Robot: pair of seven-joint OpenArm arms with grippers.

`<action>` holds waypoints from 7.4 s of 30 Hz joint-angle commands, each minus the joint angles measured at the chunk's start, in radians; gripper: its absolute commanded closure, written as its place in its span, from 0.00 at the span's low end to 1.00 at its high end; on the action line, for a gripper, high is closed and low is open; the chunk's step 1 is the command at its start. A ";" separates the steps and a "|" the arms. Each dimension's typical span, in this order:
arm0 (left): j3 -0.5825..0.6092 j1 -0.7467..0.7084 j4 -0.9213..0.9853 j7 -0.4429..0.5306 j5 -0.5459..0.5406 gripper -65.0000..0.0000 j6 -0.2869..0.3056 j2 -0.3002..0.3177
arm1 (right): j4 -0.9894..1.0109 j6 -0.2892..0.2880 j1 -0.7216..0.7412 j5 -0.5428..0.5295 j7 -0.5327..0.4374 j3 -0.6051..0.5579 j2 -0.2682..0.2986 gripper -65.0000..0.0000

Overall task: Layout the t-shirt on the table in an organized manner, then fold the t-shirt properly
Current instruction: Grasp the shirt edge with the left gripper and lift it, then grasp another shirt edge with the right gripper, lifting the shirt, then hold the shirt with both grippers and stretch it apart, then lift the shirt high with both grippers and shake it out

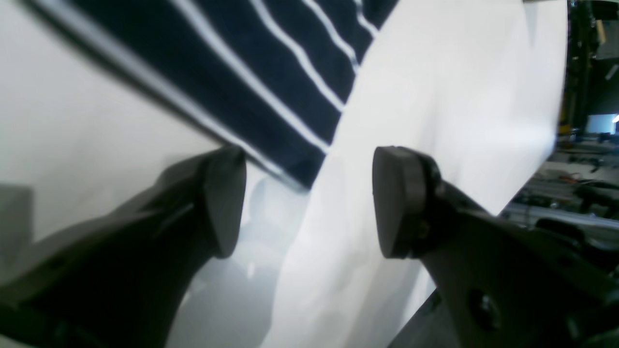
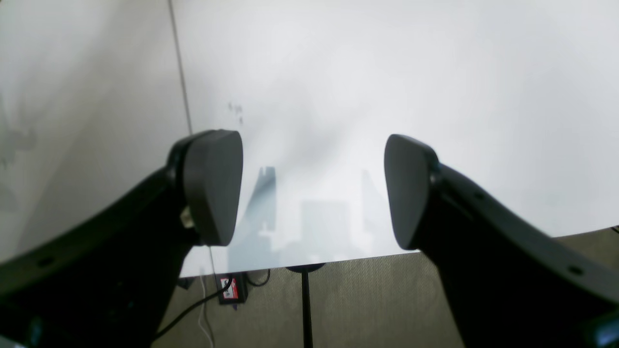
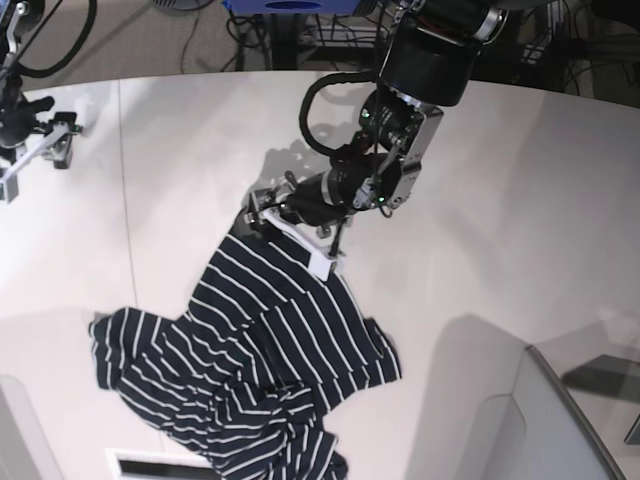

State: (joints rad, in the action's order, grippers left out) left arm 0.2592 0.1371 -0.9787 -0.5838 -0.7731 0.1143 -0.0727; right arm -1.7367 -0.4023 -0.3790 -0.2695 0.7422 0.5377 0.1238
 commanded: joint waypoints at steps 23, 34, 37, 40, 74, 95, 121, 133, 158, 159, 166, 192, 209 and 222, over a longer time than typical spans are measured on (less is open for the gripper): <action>0.142 -0.001 0.024 0.153 0.005 1.00 -0.018 0.058 | -0.013 -0.001 0.010 -0.009 -0.017 0.006 0.014 0.33; 0.119 -0.238 -0.543 0.152 0.002 1.00 -0.198 0.370 | -0.016 -0.002 0.027 -0.015 -0.017 -0.072 0.006 0.33; 0.024 -0.302 -0.652 0.109 -0.024 1.00 -0.209 0.406 | -0.021 -0.002 0.045 -0.017 -0.017 -0.141 0.006 0.33; -0.117 -0.344 -0.721 0.003 -0.092 1.00 -0.207 0.414 | -0.021 -0.002 0.097 -0.018 -0.017 -0.202 0.006 0.33; -0.387 -0.417 -0.946 -0.226 -0.110 1.00 -0.209 0.408 | 1.032 -0.002 0.754 -0.009 -0.454 -0.394 0.064 0.33; -0.387 -0.417 -0.928 -0.222 -0.110 1.00 -0.207 0.409 | 0.940 -0.002 0.662 -0.018 -0.465 -0.385 0.072 0.67; -0.389 -0.353 -0.929 -0.226 -0.115 1.00 -0.209 0.442 | 1.078 -0.002 0.800 -0.009 -0.493 -0.394 0.115 1.00; -0.516 -0.212 -0.909 -0.221 -0.135 1.00 -0.209 0.449 | 0.732 -0.002 0.851 0.160 -0.264 -0.397 0.202 1.00; -0.573 -0.713 -0.906 -0.227 -0.004 1.00 -0.206 0.560 | 0.195 -0.091 0.188 0.344 -0.043 -0.499 -0.089 1.00; -0.573 -0.713 -0.908 -0.227 0.016 1.00 -0.204 0.551 | 0.197 -0.091 0.188 0.344 -0.043 -0.499 -0.091 1.00; -0.579 -0.627 -0.932 -0.227 0.004 1.00 -0.204 0.558 | 0.111 -0.085 0.314 0.347 0.029 -0.489 -0.013 1.00; -0.630 0.108 -0.922 -0.219 0.004 1.00 -0.206 0.680 | -0.220 -0.091 0.766 0.347 0.202 -0.500 0.126 1.00; -0.509 0.562 -0.718 -0.216 0.007 1.00 -0.204 0.614 | -0.165 -0.094 1.136 0.347 0.201 -0.503 0.130 1.00; -0.364 0.867 -0.478 -0.117 0.014 1.00 -0.204 0.540 | 0.186 -0.093 1.391 0.345 -0.040 -0.646 0.241 1.00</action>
State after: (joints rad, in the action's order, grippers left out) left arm -0.1028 0.9649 -1.4429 -0.7376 -0.7509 -0.0986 0.4641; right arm -1.5352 -0.5102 0.9714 0.0654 0.7208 -0.1150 0.3511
